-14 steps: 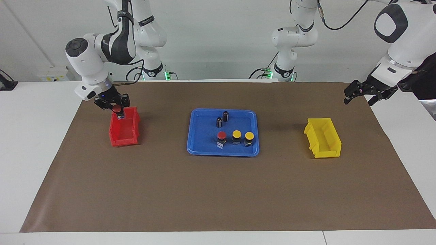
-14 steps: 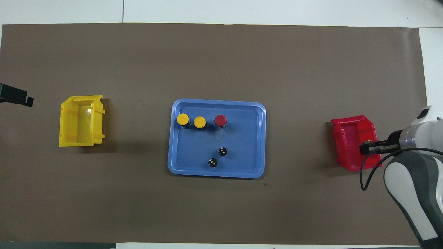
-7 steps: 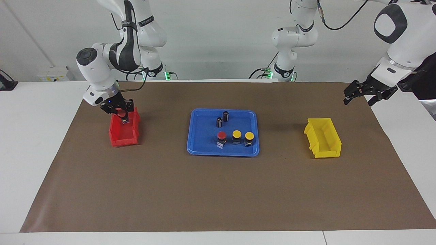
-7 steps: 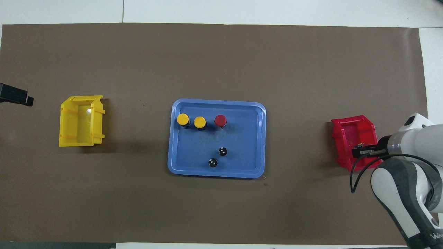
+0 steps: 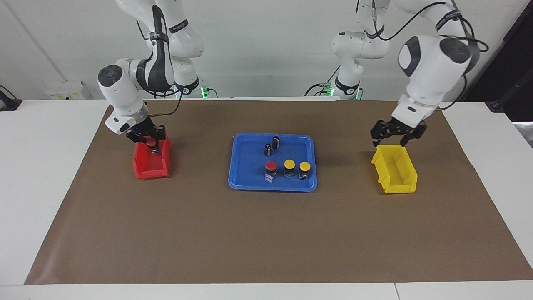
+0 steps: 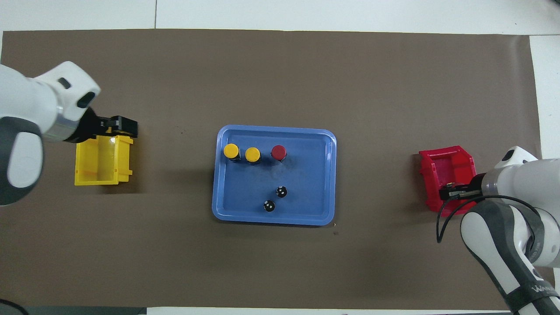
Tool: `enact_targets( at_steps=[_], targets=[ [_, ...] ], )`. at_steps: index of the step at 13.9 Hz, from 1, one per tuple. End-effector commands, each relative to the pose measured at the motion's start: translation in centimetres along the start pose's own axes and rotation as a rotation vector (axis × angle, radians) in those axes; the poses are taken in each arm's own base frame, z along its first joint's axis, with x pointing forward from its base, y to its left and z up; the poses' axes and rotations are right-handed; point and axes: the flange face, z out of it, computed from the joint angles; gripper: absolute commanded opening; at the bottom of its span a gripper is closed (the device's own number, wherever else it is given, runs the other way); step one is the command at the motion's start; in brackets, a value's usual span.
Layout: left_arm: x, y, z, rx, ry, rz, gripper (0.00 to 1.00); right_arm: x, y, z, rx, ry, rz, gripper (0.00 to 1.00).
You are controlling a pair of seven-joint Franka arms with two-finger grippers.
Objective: Sort red and yellow buttons by color
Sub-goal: 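Reach the left gripper to the tray and grasp a yellow button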
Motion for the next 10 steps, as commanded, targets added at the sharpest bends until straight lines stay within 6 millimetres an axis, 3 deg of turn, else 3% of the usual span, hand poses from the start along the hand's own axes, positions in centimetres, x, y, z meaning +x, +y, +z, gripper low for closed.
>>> enact_targets(
  at_steps=[1, 3, 5, 6, 8, 10],
  targets=[
    [-0.6, 6.8, 3.8, 0.011, 0.019, -0.086, 0.90, -0.4, 0.1, 0.2, 0.009, 0.013, -0.015, 0.21],
    [-1.5, 12.4, 7.2, -0.004, 0.039, -0.137, 0.83, -0.5, 0.2, 0.2, 0.010, 0.012, -0.013, 0.23],
    [-1.8, 13.5, 8.8, 0.001, 0.031, -0.141, 0.76, -0.5, 0.2, 0.3, 0.010, 0.010, -0.013, 0.29],
    [-2.1, 14.6, 9.6, -0.003, 0.035, -0.144, 0.74, -0.5, 0.2, 0.3, 0.010, 0.010, -0.015, 0.43],
    [-2.7, 15.6, 10.8, -0.014, 0.048, -0.153, 0.74, -0.4, 0.2, 0.2, 0.011, 0.009, -0.032, 0.57],
    [-3.0, 15.6, 11.5, -0.008, 0.041, -0.153, 0.73, -0.2, 0.3, -0.1, 0.011, 0.008, -0.035, 0.61]
  ],
)
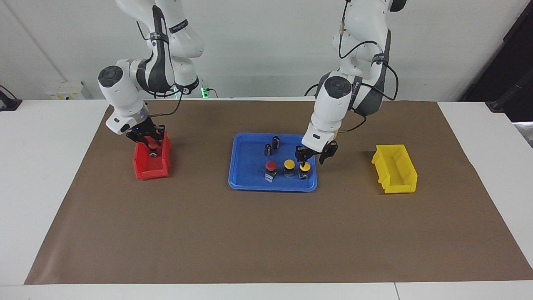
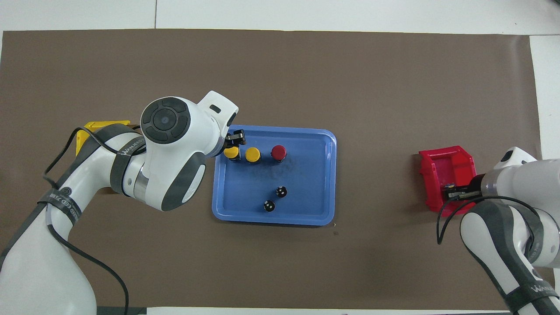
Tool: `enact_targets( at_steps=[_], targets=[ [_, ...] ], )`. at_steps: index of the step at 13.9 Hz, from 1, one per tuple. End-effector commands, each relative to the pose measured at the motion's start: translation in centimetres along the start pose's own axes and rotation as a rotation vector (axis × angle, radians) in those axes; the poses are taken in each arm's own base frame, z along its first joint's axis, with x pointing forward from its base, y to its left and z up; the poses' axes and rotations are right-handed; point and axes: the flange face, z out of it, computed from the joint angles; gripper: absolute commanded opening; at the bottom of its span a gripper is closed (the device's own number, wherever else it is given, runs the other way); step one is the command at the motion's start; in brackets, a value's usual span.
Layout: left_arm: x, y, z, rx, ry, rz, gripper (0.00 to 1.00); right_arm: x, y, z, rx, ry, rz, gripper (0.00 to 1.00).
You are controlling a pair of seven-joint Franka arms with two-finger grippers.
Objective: Sort red and yellow buttons by color
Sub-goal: 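Reach the left gripper to the tray and grasp a yellow button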
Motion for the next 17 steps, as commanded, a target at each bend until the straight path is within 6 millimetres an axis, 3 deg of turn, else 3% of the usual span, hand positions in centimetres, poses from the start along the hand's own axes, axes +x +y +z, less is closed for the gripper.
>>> enact_targets(
  at_steps=[1, 4, 6, 7, 8, 9, 12, 15, 17],
  targets=[
    [-1.0, 0.0, 1.0, 0.005, 0.017, -0.005, 0.73, 0.2, 0.3, -0.7, 0.009, 0.016, -0.019, 0.61],
    [-1.8, 0.6, 3.0, 0.012, 0.011, 0.001, 0.73, 2.8, 0.4, -3.5, 0.028, -0.029, -0.022, 0.61],
    [-1.8, 0.8, 3.0, 0.003, 0.022, -0.004, 0.73, 4.8, 0.7, -6.1, 0.036, -0.042, -0.027, 0.62],
    [-1.8, 0.8, 3.0, 0.003, 0.022, -0.004, 0.56, 5.8, 0.7, -7.3, 0.042, -0.054, -0.027, 0.62],
    [-1.5, 0.7, 2.9, 0.001, 0.024, -0.018, 0.22, 6.7, 0.6, -8.4, 0.047, -0.064, -0.008, 0.62],
    [-1.2, 0.5, 3.3, 0.006, 0.022, -0.023, 0.06, 8.1, -0.7, -9.7, 0.051, -0.065, 0.022, 0.62],
    [0.0, 0.7, 1.8, -0.004, 0.032, -0.035, 0.01, 12.1, -8.5, -12.3, 0.051, -0.030, 0.088, 0.63],
    [1.4, -0.4, -4.4, 0.041, -0.035, -0.051, 0.01, 14.6, -15.6, -15.1, 0.055, 0.020, 0.137, 0.64],
    [0.1, -1.9, -7.0, 0.082, -0.095, -0.058, 0.01, 15.6, -18.9, -16.7, 0.068, 0.062, 0.190, 0.64]
  ],
)
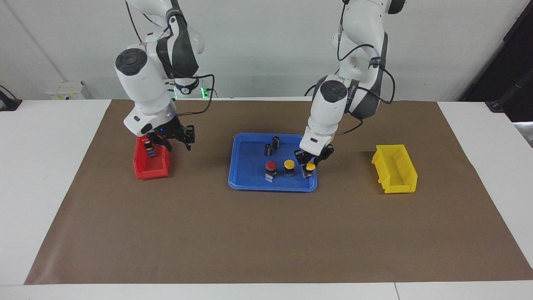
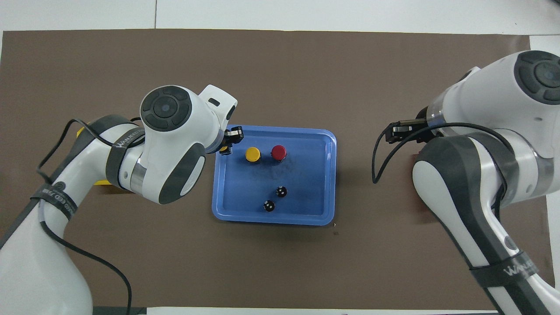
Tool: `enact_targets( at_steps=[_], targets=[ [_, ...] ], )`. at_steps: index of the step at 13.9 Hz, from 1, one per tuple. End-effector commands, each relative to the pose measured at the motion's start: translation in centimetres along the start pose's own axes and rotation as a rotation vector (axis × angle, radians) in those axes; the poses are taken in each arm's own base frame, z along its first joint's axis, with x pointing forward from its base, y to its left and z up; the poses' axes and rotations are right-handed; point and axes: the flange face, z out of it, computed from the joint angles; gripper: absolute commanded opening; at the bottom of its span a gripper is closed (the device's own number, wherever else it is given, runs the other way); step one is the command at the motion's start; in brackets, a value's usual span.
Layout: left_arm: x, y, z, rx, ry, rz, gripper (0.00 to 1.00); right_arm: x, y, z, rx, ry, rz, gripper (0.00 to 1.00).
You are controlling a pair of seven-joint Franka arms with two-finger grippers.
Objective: Sort red and yellow buttons by color
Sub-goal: 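Drop the button in the yellow bin while the right gripper grasps red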
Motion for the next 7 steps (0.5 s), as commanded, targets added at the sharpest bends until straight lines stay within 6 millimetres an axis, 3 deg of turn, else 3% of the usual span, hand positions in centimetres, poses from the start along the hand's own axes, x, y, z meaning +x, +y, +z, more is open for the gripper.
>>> enact_targets(
  at_steps=[1, 2, 3, 4, 5, 7],
  targets=[
    [-0.3, -3.8, -3.3, 0.063, -0.063, -0.027, 0.01, 1.7, -3.7, -0.9, 0.032, 0.015, 0.079, 0.64],
    [1.4, -7.2, -3.7, 0.077, -0.091, -0.020, 0.01, 1.9, -6.2, -1.5, 0.043, 0.029, 0.091, 0.64],
    [3.0, -10.6, -4.8, 0.063, -0.089, 0.026, 0.01, 2.8, -9.8, -0.7, 0.047, 0.032, 0.110, 0.64],
    [5.1, -15.2, -6.0, 0.044, -0.077, 0.044, 0.01, 3.0, -12.8, 0.2, 0.047, 0.036, 0.140, 0.64],
    [6.4, -19.3, -7.2, 0.030, -0.060, 0.044, 0.01, 2.9, -15.8, 2.0, 0.040, 0.036, 0.157, 0.64],
    [8.6, -26.2, -8.0, 0.015, -0.039, 0.058, 0.01, 2.2, -19.6, 5.7, 0.004, 0.044, 0.133, 0.64]
  ],
)
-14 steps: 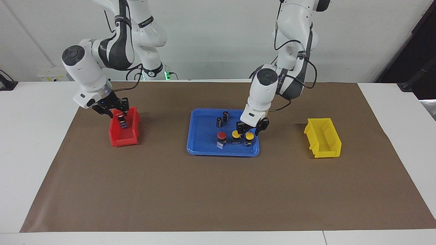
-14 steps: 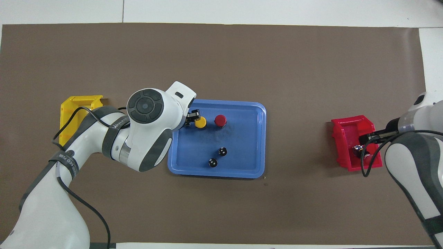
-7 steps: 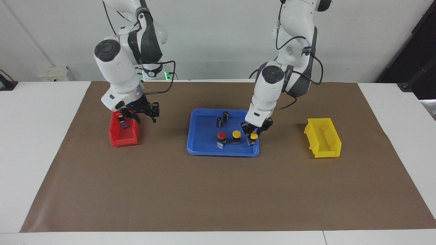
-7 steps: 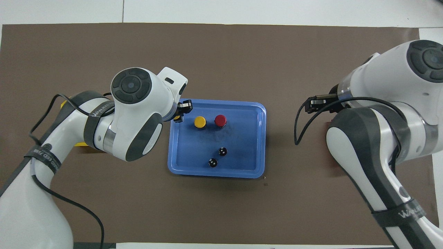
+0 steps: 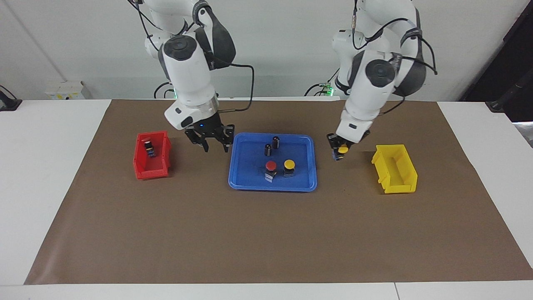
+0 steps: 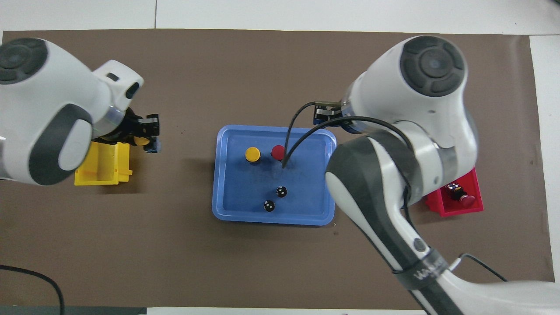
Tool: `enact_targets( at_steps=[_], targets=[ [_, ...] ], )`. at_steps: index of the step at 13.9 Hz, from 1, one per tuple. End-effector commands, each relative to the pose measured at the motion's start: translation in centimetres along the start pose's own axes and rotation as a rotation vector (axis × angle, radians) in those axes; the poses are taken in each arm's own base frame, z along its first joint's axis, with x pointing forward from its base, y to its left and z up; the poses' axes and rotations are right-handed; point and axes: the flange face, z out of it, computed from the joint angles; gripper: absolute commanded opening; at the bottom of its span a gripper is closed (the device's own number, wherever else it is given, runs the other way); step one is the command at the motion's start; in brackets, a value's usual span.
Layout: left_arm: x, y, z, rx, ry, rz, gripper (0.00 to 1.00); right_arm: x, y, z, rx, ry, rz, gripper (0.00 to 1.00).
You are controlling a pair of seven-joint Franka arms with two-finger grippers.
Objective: Sort red and yellow buttons by color
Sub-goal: 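Drop the button in the yellow bin while the right gripper grasps red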
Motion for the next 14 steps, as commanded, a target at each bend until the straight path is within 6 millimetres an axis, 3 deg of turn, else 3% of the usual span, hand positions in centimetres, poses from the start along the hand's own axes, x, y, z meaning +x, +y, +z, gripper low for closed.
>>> enact_targets(
  at_steps=[1, 2, 3, 7, 14],
  targets=[
    [0.8, -6.8, -1.0, -0.004, 0.021, 0.051, 0.01, 0.3, -4.1, 3.8, -0.006, 0.034, 0.019, 0.64],
    [1.1, -8.6, -0.1, -0.007, 0.041, 0.051, 0.01, -0.5, -5.3, 4.8, 0.000, 0.035, 0.026, 0.64],
    [0.7, -9.3, 0.3, -0.010, 0.059, 0.050, 0.01, -1.6, -6.5, 6.0, -0.010, 0.023, 0.009, 0.63],
    [-0.5, -9.7, 4.1, -0.012, 0.069, 0.050, 0.01, -3.2, -7.8, 9.2, -0.017, 0.016, -0.016, 0.63],
    [-2.4, -10.8, 10.2, -0.009, 0.038, 0.051, 0.01, -4.4, -7.0, 12.2, -0.025, 0.026, -0.033, 0.64]
  ],
)
